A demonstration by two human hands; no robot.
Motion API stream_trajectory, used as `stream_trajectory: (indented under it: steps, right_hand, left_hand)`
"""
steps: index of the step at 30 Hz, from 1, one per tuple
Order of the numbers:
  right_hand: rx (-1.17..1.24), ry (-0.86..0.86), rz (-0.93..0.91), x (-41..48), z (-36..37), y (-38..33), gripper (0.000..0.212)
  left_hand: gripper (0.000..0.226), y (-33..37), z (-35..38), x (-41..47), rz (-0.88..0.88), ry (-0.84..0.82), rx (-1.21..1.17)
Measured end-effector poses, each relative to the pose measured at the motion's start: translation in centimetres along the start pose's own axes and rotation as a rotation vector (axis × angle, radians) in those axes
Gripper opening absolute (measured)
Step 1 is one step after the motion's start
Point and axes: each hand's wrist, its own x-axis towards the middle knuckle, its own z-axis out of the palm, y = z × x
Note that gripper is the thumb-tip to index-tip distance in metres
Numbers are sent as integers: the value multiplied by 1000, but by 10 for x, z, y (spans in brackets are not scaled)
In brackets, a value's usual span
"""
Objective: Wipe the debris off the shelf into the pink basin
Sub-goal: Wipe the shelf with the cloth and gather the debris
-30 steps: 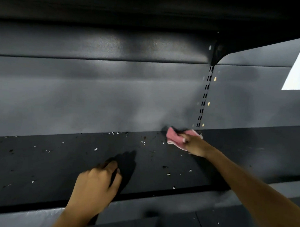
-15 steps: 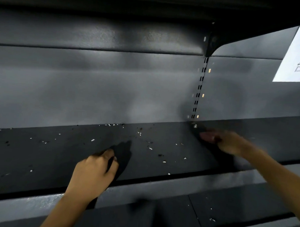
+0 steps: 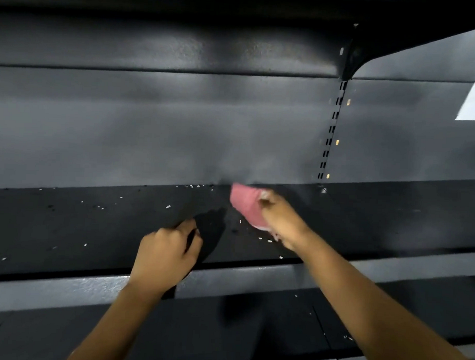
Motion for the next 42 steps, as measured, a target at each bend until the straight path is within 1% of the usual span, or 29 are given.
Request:
stream_trajectory:
  steps: [2, 3, 4, 5, 6, 7, 8, 9, 10, 11, 12, 13, 15, 18, 20, 23, 24, 26, 28, 29, 30, 31, 32, 34, 35, 39, 42]
  right_hand:
    - [249, 162, 12, -6, -25, -2, 24]
    - [300, 207, 3, -10, -43, 2, 20]
    - [299, 236, -3, -16, -62, 6, 19]
    - [207, 251, -9, -23, -83, 11, 21]
    - [13, 253, -19, -32, -101, 17, 23]
    - [-244, 239, -17, -40, -117, 24, 27]
    - [-486, 183, 2, -46, -130, 31, 29]
    - [-655, 82, 41, -52, -139, 39, 27]
    - [-739, -55, 97, -58, -144, 46, 19]
    - [-778, -202, 142, -62, -145, 52, 12]
    - [-802, -309, 150, -64, -142, 56, 12]
    - [-829, -369, 126, -64, -139, 57, 10]
    - [-856, -428, 42, -58, -126, 48, 13]
    - [-829, -470, -36, -45, -93, 30, 16]
    - [-793, -439, -138, -37, -63, 20, 23]
    - [-641, -376, -296, -20, -11, 12, 27]
    - [-583, -337, -322, -14, 5, 9, 29]
    - [-443, -239, -323, -3, 21, -1, 34]
    - [-246, -152, -281, 6, 9, -10, 44]
    - [-219, -143, -304, 7, -4, -14, 51]
    - [-288, -170, -356, 5, -19, -16, 57]
    - [-394, -240, -394, 3, -32, -14, 60]
    - [-485, -347, -383, -2, -41, -10, 58]
    - [-522, -590, -306, -15, -44, 3, 52]
    - [-501, -646, -290, -19, -42, 9, 50]
    - [-421, -691, -335, -12, -13, 8, 43]
    - [-458, -676, -489, 2, 26, 1, 47]
  left_hand:
    - [19, -6, -6, -11, 17, 34, 33]
    - [23, -12, -8, -21, 38, 43, 54]
    - [25, -19, -10, -31, 71, 60, 83]
    - [26, -26, -10, -41, 113, 89, 113]
    - [26, -34, -10, -50, 152, 121, 139]
    - [27, -39, -10, -55, 178, 148, 156]
    - [27, -43, -9, -57, 192, 169, 171]
    - [27, -44, -8, -57, 199, 186, 187]
    - [26, -44, -7, -56, 203, 202, 199]
    - [27, -44, -5, -56, 203, 215, 207]
    - [27, -44, -3, -56, 202, 228, 209]
    - [28, -44, -2, -56, 200, 236, 208]
    - [28, -45, -1, -57, 205, 239, 209]
    - [26, -45, -1, -56, 213, 236, 213]
    - [26, -44, -1, -56, 204, 246, 212]
    - [25, -43, 0, -55, 193, 236, 207]
    - [24, -42, -1, -55, 186, 224, 208]
    - [23, -41, -4, -57, 178, 194, 204]
    - [22, -41, -6, -58, 168, 178, 192]
    - [22, -40, -6, -58, 157, 175, 183]
    - [22, -40, -6, -58, 145, 176, 178]
    - [21, -40, -6, -58, 135, 180, 178]
    - [20, -40, -5, -58, 128, 188, 181]
    - [18, -39, -3, -58, 122, 203, 184]
    - [16, -40, -2, -58, 124, 211, 184]
    - [14, -42, 0, -57, 147, 219, 188]
    - [12, -43, 0, -58, 148, 220, 194]
